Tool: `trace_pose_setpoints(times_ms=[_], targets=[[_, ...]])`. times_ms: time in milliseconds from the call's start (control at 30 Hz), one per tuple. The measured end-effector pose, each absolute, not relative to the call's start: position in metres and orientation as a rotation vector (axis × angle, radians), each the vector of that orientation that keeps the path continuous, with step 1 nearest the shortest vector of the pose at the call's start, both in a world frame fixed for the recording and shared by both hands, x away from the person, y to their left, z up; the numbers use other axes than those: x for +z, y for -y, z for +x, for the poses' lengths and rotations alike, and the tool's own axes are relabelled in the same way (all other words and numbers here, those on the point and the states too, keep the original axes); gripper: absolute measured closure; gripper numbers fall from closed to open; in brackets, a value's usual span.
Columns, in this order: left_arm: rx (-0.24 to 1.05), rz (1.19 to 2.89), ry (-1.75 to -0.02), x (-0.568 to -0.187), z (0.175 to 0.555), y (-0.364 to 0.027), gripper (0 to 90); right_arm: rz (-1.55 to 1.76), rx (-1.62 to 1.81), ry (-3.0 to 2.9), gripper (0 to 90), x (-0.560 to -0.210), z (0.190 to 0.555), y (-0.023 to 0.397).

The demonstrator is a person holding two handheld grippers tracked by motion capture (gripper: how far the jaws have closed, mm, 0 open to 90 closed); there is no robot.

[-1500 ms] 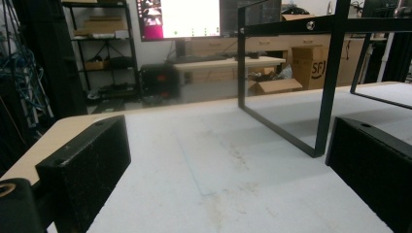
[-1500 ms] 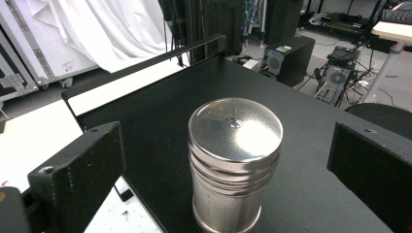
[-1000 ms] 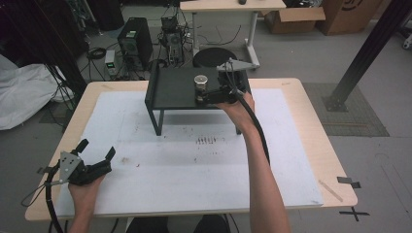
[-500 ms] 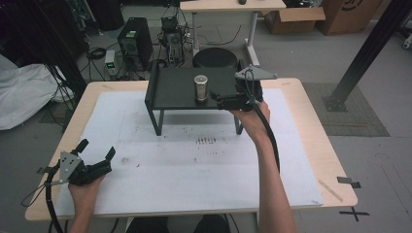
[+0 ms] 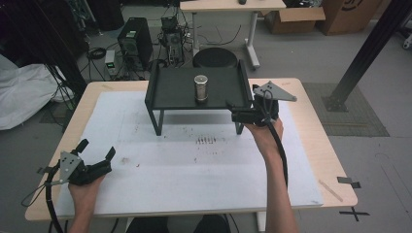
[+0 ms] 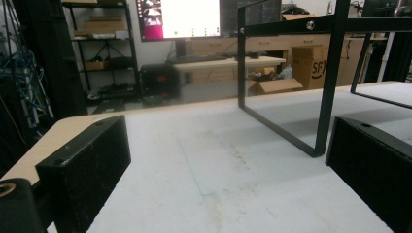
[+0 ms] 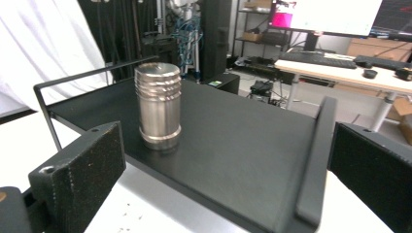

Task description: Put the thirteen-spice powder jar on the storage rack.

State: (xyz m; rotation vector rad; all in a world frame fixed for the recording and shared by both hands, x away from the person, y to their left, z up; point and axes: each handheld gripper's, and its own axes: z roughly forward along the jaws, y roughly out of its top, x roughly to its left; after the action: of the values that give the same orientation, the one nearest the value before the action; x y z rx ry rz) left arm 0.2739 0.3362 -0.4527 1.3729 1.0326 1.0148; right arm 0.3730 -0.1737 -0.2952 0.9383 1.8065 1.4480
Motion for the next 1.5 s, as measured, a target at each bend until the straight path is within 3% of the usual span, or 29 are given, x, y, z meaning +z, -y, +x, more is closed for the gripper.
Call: trace_pose_setpoints(times_ms=[1500], targets=[[1.015, 1.373, -1.031, -0.453, 0.274, -0.336, 2.9, 1.137, 1.318, -1.451, 1.0, -0.42, 0.303, 0.254]])
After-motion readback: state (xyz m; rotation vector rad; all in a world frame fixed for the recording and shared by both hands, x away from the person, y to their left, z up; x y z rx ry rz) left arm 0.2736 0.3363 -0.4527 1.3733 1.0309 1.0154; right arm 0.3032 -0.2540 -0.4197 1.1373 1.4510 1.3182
